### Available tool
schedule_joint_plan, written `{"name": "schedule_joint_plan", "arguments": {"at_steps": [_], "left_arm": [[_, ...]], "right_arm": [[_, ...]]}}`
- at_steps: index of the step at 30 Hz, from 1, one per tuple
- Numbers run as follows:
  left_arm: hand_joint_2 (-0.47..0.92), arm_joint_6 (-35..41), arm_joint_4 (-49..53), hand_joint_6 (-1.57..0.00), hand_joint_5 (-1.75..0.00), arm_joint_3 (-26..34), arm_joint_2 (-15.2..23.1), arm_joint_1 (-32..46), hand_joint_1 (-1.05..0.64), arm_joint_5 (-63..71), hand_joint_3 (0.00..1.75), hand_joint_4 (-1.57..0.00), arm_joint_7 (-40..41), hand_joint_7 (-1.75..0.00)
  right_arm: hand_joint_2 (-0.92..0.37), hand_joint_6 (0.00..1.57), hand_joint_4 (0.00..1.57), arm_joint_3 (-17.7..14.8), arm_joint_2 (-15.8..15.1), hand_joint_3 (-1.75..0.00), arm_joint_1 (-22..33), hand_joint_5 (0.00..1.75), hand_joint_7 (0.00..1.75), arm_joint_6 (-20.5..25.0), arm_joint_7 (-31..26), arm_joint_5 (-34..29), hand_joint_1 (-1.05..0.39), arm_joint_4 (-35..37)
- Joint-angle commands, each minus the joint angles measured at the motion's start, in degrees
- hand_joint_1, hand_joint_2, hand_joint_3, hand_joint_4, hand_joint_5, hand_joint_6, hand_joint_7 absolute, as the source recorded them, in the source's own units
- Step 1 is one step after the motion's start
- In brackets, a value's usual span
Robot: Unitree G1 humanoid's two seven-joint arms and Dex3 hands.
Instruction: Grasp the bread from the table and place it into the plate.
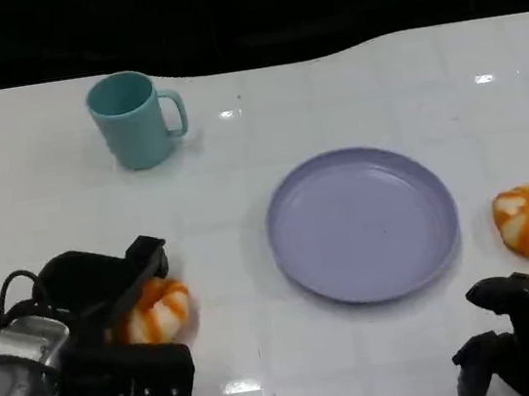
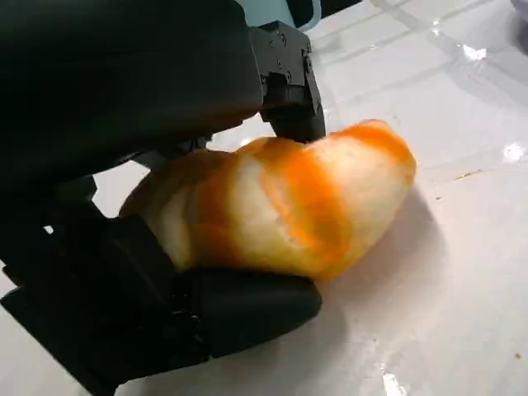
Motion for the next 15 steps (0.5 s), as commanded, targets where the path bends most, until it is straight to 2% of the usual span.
{"name": "schedule_joint_plan", "arguments": {"at_steps": [1,2,3,4,5,6,7,8,13,14,15], "left_arm": [[0.16,-0.7,2.6,-0.24,-1.75,-1.3,0.3,-0.7,-0.80,-0.1,1.71,-1.18,1.4,-1.55],[0.16,-0.8,2.9,-0.24,-1.75,-1.5,0.3,-0.8,-0.80,-0.2,1.71,-1.18,1.6,-1.55],[0.16,-2.1,5.6,-0.24,-1.75,-2.3,-0.1,-0.8,-0.80,1.2,1.71,-1.18,9.9,-1.54],[0.32,-3.7,8.1,-0.71,-1.75,-2.9,-0.5,-0.8,-0.79,2.2,1.73,-1.37,17.8,-1.64],[0.44,-4.9,10.1,-0.99,-1.75,-3.4,-0.8,-0.9,-0.78,2.9,1.74,-1.49,24.0,-1.70],[0.48,-5.5,11.9,-1.07,-1.75,-3.9,-1.3,-1.1,-0.78,3.5,1.74,-1.53,30.0,-1.72],[0.53,-6.1,13.1,-1.11,-1.75,-4.0,-1.6,-1.2,-0.76,3.6,1.74,-1.55,33.6,-1.74],[0.57,-6.6,14.1,-1.23,-1.75,-4.2,-2.0,-1.4,-0.73,3.6,1.75,-1.56,36.1,-1.74],[0.59,-8.8,18.5,-1.39,-1.75,-5.1,-3.6,-2.8,-0.67,3.6,1.74,-1.57,46.7,-1.75],[0.55,-9.3,19.0,-1.24,-1.75,-5.2,-3.7,-3.0,-0.66,3.4,1.72,-1.57,47.5,-1.75],[0.53,-10.0,19.0,-1.17,-1.75,-4.9,-3.8,-3.3,-0.66,2.9,1.71,-1.57,47.4,-1.75]], "right_arm": [[-0.92,1.57,1.57,-0.3,-0.9,-0.33,0.4,0.62,0.25,0.2,-0.3,0.3,-0.59,-0.6],[-0.92,1.57,1.57,-0.3,-0.9,-0.33,0.4,0.62,0.25,0.2,-0.3,0.3,-0.59,-0.6],[-0.92,1.57,1.57,-0.3,-0.8,-0.33,0.4,0.62,0.25,0.1,-0.3,0.3,-0.59,-0.7],[-0.92,1.57,1.57,-0.3,-0.7,-0.33,0.5,0.62,0.25,0.1,-0.3,0.3,-0.59,-0.7],[-0.92,1.57,1.57,-0.3,-0.7,-0.34,0.5,0.62,0.25,0.1,-0.3,0.4,-0.59,-0.7],[-0.92,1.57,1.57,-0.3,-0.7,-0.34,0.4,0.62,0.25,-0.1,-0.1,0.3,-0.59,-0.5],[-0.92,1.57,1.57,-0.4,-0.8,-0.34,0.3,0.62,0.25,-0.2,0.0,0.3,-0.59,-0.3],[-0.92,1.57,1.57,-0.4,-0.8,-0.34,0.3,0.62,0.25,-0.3,0.0,0.2,-0.59,-0.2],[-0.92,1.57,1.57,-0.5,-0.8,-0.35,0.3,0.61,0.24,0.3,-0.1,0.5,-0.58,-0.3],[-0.92,1.57,1.57,-0.5,-0.8,-0.35,0.3,0.62,0.25,0.2,-0.2,0.4,-0.59,-0.3],[-0.92,1.57,1.57,-0.5,-0.8,-0.35,0.3,0.62,0.25,0.2,-0.2,0.4,-0.59,-0.3]]}}
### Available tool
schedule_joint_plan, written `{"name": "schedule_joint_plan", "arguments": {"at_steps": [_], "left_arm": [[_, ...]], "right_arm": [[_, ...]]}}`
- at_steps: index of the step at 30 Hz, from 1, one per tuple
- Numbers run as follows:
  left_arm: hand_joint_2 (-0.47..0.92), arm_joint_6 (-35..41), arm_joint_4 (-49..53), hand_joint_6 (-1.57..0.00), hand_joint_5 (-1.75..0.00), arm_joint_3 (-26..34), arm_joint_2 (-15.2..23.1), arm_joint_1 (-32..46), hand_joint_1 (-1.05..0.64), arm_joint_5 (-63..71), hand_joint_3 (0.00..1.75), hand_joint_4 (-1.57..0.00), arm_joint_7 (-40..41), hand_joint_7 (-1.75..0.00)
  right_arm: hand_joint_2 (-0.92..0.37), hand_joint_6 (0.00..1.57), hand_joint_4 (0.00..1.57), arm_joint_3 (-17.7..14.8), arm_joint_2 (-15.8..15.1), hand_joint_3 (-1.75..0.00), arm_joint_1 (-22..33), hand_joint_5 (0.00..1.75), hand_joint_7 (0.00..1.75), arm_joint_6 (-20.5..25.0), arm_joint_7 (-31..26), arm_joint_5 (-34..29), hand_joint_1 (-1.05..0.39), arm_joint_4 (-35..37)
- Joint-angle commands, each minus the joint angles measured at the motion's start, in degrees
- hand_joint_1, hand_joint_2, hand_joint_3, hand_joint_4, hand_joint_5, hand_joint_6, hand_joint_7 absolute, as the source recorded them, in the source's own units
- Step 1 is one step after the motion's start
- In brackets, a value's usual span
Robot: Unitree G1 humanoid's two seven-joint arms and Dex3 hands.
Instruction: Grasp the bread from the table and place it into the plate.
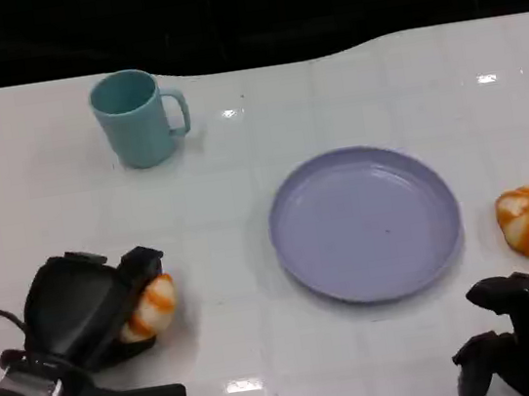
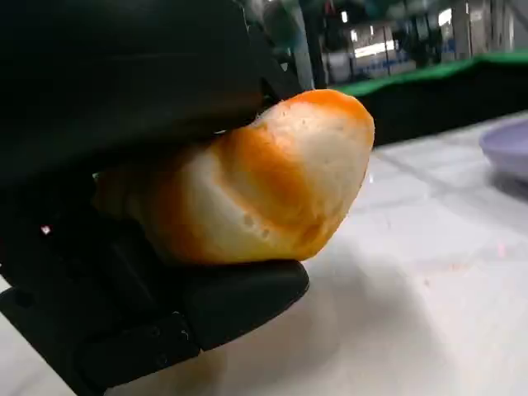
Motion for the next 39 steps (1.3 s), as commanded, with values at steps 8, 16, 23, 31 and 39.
{"name": "schedule_joint_plan", "arguments": {"at_steps": [8,16,23,31,39], "left_arm": [[0.71,-8.2,-2.9,-1.46,-1.75,4.7,-0.2,-2.4,-0.77,-8.3,1.74,-1.57,-2.0,-1.75],[0.75,-10.3,-11.8,-1.24,-1.75,9.4,-0.6,-5.2,-0.81,-14.4,1.67,-1.57,-14.9,-1.75],[0.67,-11.8,-11.7,-1.19,-1.75,11.3,-3.4,-9.6,-0.84,-17.3,1.64,-1.57,-21.5,-1.75],[0.58,-11.2,-9.3,-1.10,-1.75,10.0,-8.5,-14.1,-0.81,-16.7,1.62,-1.47,-25.0,-1.75],[0.51,-10.2,-6.6,-1.06,-1.75,8.9,-13.7,-17.9,-0.70,-16.3,1.58,-1.39,-28.5,-1.75]], "right_arm": [[-0.92,1.57,1.57,-0.8,-0.9,-0.32,-0.3,0.62,0.24,0.0,0.3,0.6,-0.59,0.7],[-0.92,1.57,1.57,-0.7,-0.6,-0.32,-0.9,0.63,0.25,-0.4,0.3,0.3,-0.61,1.5],[-0.92,1.57,1.57,-0.9,-0.5,-0.35,-1.4,0.61,0.24,-0.6,1.1,0.6,-0.59,2.7],[-0.92,1.57,1.57,-1.1,-0.7,-0.33,-1.8,0.63,0.27,-1.1,1.6,0.4,-0.59,3.8],[-0.92,1.57,1.57,-1.1,-0.7,-0.33,-1.7,0.62,0.26,-1.6,2.2,0.3,-0.58,4.0]]}}
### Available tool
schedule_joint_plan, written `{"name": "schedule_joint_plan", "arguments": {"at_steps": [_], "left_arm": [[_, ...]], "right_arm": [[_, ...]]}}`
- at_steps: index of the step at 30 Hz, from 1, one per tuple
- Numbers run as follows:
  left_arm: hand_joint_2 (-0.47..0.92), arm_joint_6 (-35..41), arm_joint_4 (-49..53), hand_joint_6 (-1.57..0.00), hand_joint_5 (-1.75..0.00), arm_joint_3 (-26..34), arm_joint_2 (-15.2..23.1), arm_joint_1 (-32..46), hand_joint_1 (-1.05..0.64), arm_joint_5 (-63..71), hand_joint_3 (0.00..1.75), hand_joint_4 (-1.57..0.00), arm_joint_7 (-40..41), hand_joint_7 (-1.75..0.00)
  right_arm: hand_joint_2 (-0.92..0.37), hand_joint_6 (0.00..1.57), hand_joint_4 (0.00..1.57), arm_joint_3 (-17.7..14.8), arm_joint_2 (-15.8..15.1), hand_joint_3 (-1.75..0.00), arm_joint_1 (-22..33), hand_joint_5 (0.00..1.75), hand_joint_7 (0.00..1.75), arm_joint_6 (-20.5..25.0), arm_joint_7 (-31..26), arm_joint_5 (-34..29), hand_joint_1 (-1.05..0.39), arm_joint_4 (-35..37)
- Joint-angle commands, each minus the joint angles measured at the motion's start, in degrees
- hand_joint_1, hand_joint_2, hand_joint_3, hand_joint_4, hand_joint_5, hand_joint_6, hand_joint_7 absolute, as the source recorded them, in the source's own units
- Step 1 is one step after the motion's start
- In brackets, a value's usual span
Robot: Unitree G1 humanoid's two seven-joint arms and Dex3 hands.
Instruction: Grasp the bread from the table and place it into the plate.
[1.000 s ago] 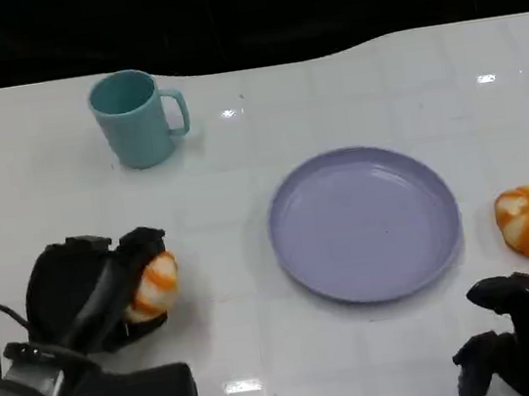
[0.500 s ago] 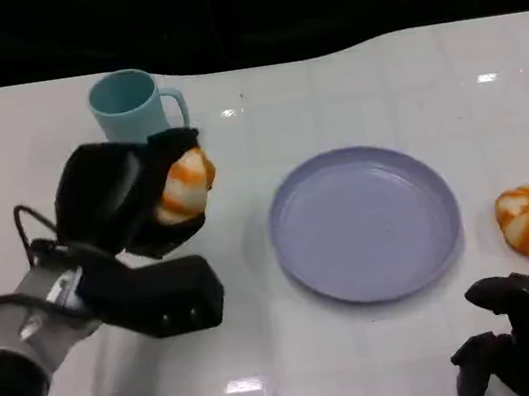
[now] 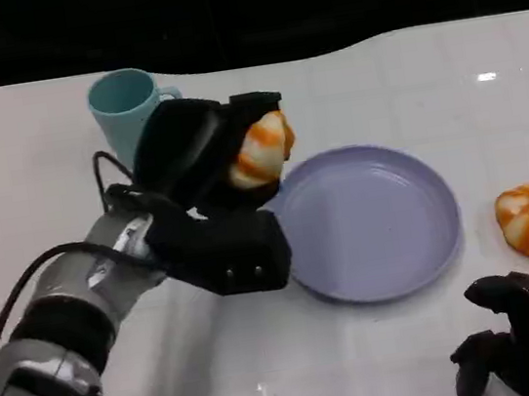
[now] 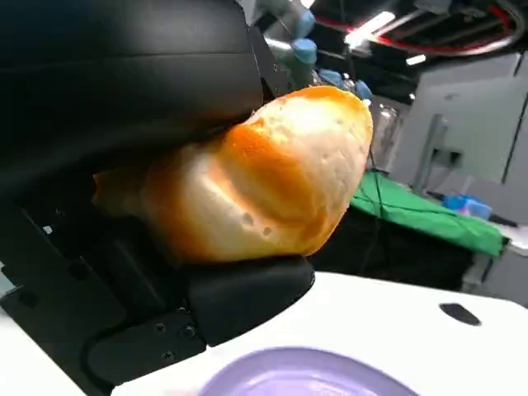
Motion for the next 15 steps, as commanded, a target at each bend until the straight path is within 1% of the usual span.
{"name": "schedule_joint_plan", "arguments": {"at_steps": [1,3,6,9,12,15], "left_arm": [[0.51,0.4,2.0,-1.05,-1.75,-1.1,-2.4,-2.8,-0.70,0.4,1.57,-1.38,-1.8,-1.75],[0.51,0.3,2.7,-1.04,-1.75,-1.2,-3.3,-3.3,-0.69,0.1,1.55,-1.36,-2.5,-1.75],[0.51,1.5,4.5,-1.04,-1.75,-2.1,-5.5,-4.5,-0.67,0.5,1.48,-1.33,-3.6,-1.75],[0.52,2.3,6.3,-1.05,-1.75,-2.7,-7.3,-5.4,-0.67,0.4,1.45,-1.33,-4.7,-1.75],[0.54,3.0,7.9,-1.05,-1.75,-3.4,-8.9,-6.1,-0.69,0.7,1.45,-1.34,-5.2,-1.75],[0.56,3.5,9.1,-1.03,-1.75,-4.8,-9.6,-6.7,-0.68,1.6,1.45,-1.32,-6.3,-1.75]], "right_arm": [[-0.92,1.57,1.57,-0.6,-0.8,-0.34,0.1,0.61,0.25,-0.9,1.2,0.4,-0.58,0.5],[-0.92,1.57,1.57,-0.7,-0.8,-0.34,0.0,0.60,0.25,-1.0,1.5,0.4,-0.58,0.7],[-0.92,1.57,1.57,-0.5,-0.4,-0.31,0.4,0.61,0.25,-0.5,0.8,0.4,-0.59,0.1],[-0.92,1.57,1.57,-0.4,-0.3,-0.31,0.6,0.62,0.26,-0.5,0.5,0.2,-0.59,-0.2],[-0.92,1.57,1.57,-0.1,-0.1,-0.32,0.8,0.62,0.25,-0.8,-0.1,-0.2,-0.59,-0.9],[-0.92,1.57,1.57,0.2,-0.2,-0.32,1.1,0.63,0.27,-0.6,-0.7,-0.5,-0.60,-1.5]]}}
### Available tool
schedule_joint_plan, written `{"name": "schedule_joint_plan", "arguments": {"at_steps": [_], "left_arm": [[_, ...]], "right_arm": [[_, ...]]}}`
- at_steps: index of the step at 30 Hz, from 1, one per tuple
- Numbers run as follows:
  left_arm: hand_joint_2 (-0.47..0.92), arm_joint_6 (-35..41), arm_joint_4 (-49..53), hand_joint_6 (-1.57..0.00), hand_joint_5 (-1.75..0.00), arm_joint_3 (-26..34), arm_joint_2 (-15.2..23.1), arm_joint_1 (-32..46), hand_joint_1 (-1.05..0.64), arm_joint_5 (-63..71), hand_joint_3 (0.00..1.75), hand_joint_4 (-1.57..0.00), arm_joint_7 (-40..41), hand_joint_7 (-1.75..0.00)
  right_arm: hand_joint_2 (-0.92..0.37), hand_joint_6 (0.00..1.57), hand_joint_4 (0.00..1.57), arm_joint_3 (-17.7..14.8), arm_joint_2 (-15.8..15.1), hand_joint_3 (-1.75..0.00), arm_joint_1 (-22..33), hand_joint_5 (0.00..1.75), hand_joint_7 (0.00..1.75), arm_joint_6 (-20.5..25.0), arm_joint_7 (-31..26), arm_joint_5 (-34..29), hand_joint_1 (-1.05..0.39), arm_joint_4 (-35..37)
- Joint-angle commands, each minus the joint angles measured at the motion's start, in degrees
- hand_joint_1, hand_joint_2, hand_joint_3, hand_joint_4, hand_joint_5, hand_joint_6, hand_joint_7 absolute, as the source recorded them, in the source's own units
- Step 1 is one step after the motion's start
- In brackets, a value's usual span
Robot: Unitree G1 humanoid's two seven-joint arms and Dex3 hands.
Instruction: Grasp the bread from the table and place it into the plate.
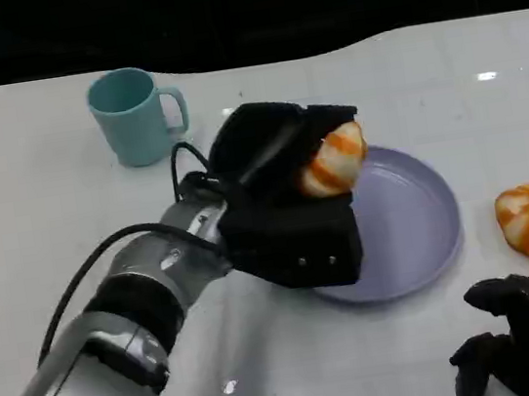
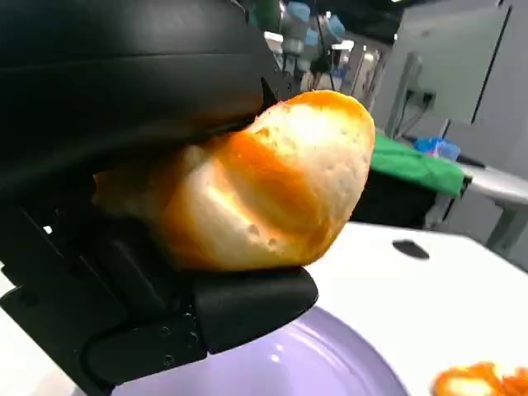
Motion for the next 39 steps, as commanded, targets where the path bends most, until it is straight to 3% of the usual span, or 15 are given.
{"name": "schedule_joint_plan", "arguments": {"at_steps": [1,3,4,8,10,12,13,14,16,19,23,28,34,39], "left_arm": [[0.57,0.8,1.9,-1.01,-1.75,-2.0,-0.4,-2.2,-0.67,1.8,1.44,-1.31,-2.2,-1.75],[0.56,2.0,2.4,-0.90,-1.75,-2.6,-0.5,-2.8,-0.66,1.9,1.41,-1.20,-5.8,-1.69],[0.57,2.6,2.4,-0.77,-1.75,-2.9,-0.5,-3.1,-0.66,1.8,1.27,-1.02,-7.5,-1.48],[0.70,5.3,1.8,-0.48,-1.75,-4.6,-0.5,-4.0,-0.71,3.0,0.85,-0.73,-11.4,-1.14],[0.87,6.9,1.3,-0.13,-1.47,-5.7,-0.5,-4.5,-0.90,4.0,0.49,-0.41,-12.9,-1.09],[0.91,8.0,0.8,-0.03,-1.37,-6.4,-0.5,-4.8,-1.01,4.7,0.44,-0.28,-13.8,-0.92],[0.91,8.4,0.5,-0.02,-1.35,-6.7,-0.4,-4.9,-1.03,5.0,0.47,-0.15,-14.3,-0.67],[0.92,8.8,0.2,-0.01,-1.18,-7.3,-0.3,-5.2,-1.04,5.6,0.53,-0.06,-14.9,-0.29],[0.92,9.6,-0.3,0.00,-0.72,-8.2,-0.2,-5.5,-1.05,6.4,0.63,-0.01,-16.2,-0.06],[0.92,11.0,-0.9,0.00,-0.22,-8.6,-0.1,-5.9,-1.05,6.5,0.70,0.00,-19.6,-0.01],[0.92,12.3,-2.0,0.00,-0.07,-8.7,0.2,-5.9,-1.05,6.2,0.70,0.00,-23.1,0.00],[0.92,12.5,-4.7,0.00,-0.05,-8.1,1.7,-5.2,-1.05,5.6,0.71,0.00,-26.0,0.00],[0.92,10.1,-14.9,0.00,-0.08,-4.8,7.4,-0.6,-1.05,1.9,0.70,-0.02,-30.0,0.00],[0.92,4.4,-24.4,0.00,-0.46,0.3,12.9,7.0,-1.05,-3.9,0.65,0.00,-28.9,0.00]], "right_arm": [[-0.92,1.57,1.57,0.1,-0.2,-0.31,1.0,0.63,0.27,-0.3,-1.2,-0.3,-0.60,-1.7],[-0.92,1.57,1.57,0.2,-0.1,-0.31,1.1,0.64,0.28,0.0,-1.0,0.2,-0.60,-1.9],[-0.92,1.57,1.57,0.2,-0.2,-0.31,1.2,0.63,0.26,0.2,-0.9,0.4,-0.60,-1.9],[-0.92,1.57,1.57,0.4,-0.4,-0.30,1.3,0.61,0.25,0.5,-0.8,0.4,-0.60,-2.3],[-0.92,1.57,1.57,0.4,-0.3,-0.30,1.4,0.62,0.26,0.5,-1.2,0.2,-0.60,-2.6],[-0.92,1.57,1.57,0.5,-0.2,-0.30,1.4,0.62,0.27,0.2,-1.2,0.1,-0.59,-2.7],[-0.92,1.57,1.57,0.5,-0.1,-0.30,1.5,0.62,0.27,0.1,-1.3,0.0,-0.59,-2.7],[-0.92,1.57,1.57,0.5,-0.1,-0.30,1.5,0.63,0.27,0.1,-1.4,0.0,-0.60,-2.7],[-0.92,1.57,1.57,0.6,-0.2,-0.30,1.4,0.63,0.27,0.2,-1.5,-0.1,-0.60,-2.8],[-0.92,1.57,1.57,0.6,-0.3,-0.30,1.3,0.63,0.27,0.6,-1.6,0.1,-0.60,-2.9],[-0.92,1.57,1.57,0.6,-0.3,-0.31,1.6,0.63,0.28,0.6,-1.9,0.0,-0.59,-3.1],[-0.92,1.57,1.57,0.5,-0.4,-0.34,1.5,0.62,0.27,0.2,-1.3,0.1,-0.59,-2.8],[-0.92,1.57,1.57,0.3,-0.5,-0.34,1.2,0.61,0.26,-0.4,-1.1,-0.1,-0.59,-2.3],[-0.92,1.57,1.57,0.1,-0.5,-0.34,1.1,0.61,0.26,-0.7,-0.6,0.2,-0.59,-2.0]]}}
